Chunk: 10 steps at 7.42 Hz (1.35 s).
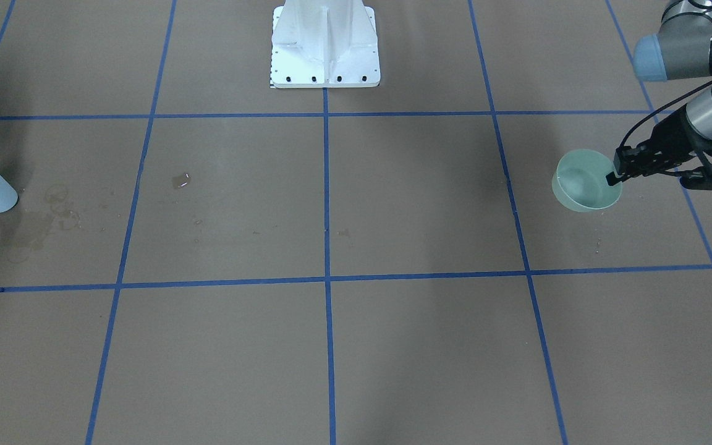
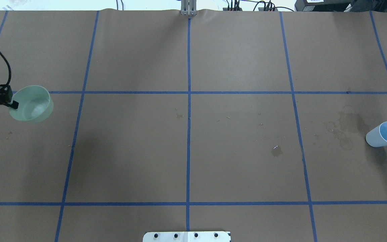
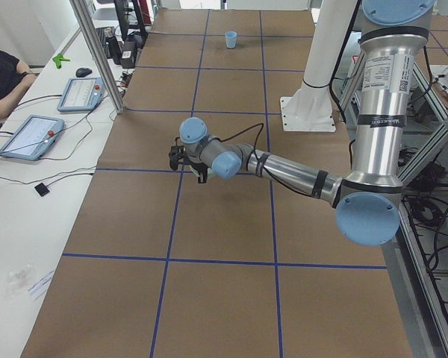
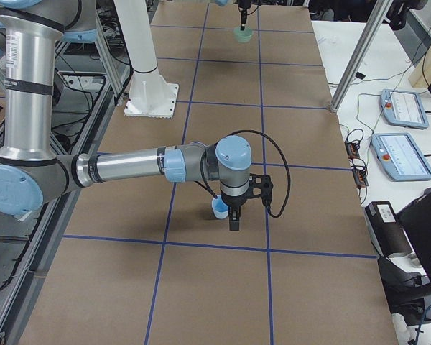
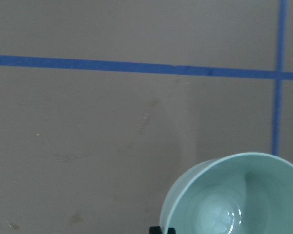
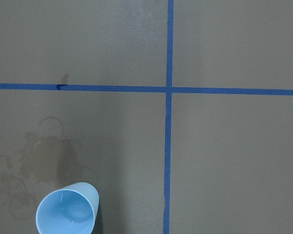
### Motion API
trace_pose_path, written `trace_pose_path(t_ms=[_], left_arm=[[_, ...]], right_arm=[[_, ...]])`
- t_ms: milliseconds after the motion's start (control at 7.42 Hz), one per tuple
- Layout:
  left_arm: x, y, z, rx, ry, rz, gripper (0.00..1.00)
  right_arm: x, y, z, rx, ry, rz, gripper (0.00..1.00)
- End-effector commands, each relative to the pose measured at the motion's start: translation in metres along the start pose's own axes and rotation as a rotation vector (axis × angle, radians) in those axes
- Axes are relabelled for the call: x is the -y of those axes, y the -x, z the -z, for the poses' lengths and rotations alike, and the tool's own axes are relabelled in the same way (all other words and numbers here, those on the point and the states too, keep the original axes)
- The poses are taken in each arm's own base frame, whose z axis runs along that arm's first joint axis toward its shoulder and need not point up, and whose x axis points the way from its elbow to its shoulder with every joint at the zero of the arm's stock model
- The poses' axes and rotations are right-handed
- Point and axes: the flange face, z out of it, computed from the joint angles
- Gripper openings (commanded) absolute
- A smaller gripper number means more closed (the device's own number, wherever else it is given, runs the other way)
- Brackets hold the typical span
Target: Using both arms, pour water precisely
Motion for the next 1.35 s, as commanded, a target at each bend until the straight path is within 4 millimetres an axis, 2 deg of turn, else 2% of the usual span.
trace_pose_path(t_ms=[0, 135, 269, 404, 539, 673, 808, 943, 1077, 1212], left_arm=[[0.026, -0.138, 0.059, -0.018, 0.000, 0.148, 0.00], [0.019, -0.201, 0.050, -0.046, 0.023, 0.230, 0.00], [0.006, -0.275, 0.020, -0.037, 0.037, 0.300, 0.00], [-0.002, -0.333, -0.019, 0.006, 0.005, 0.332, 0.00], [-0.013, -0.367, -0.074, 0.059, -0.004, 0.341, 0.00], [-0.012, -0.387, -0.113, 0.040, -0.058, 0.354, 0.00], [-0.012, -0.389, -0.149, 0.010, -0.051, 0.375, 0.00], [-0.016, -0.390, -0.174, 0.011, -0.057, 0.373, 0.00], [-0.019, -0.407, -0.186, 0.021, -0.068, 0.363, 0.00], [-0.013, -0.421, -0.190, 0.025, -0.068, 0.366, 0.00]], right_arm=[[0.000, 0.000, 0.000, 0.000, 0.001, -0.001, 1.00], [0.000, -0.001, -0.001, 0.000, 0.003, -0.001, 1.00], [0.000, -0.002, -0.002, 0.000, 0.004, -0.002, 1.00], [0.000, -0.002, -0.002, 0.000, 0.004, -0.004, 1.00], [0.001, -0.001, -0.001, 0.000, 0.003, -0.001, 1.00], [0.001, -0.001, -0.001, 0.000, 0.002, 0.000, 1.00], [0.000, -0.001, -0.001, 0.000, 0.003, -0.001, 1.00], [0.001, -0.001, -0.001, 0.000, 0.002, 0.000, 1.00], [0.001, -0.001, -0.001, 0.000, 0.002, 0.000, 1.00], [0.001, -0.001, -0.001, 0.000, 0.002, 0.000, 1.00]])
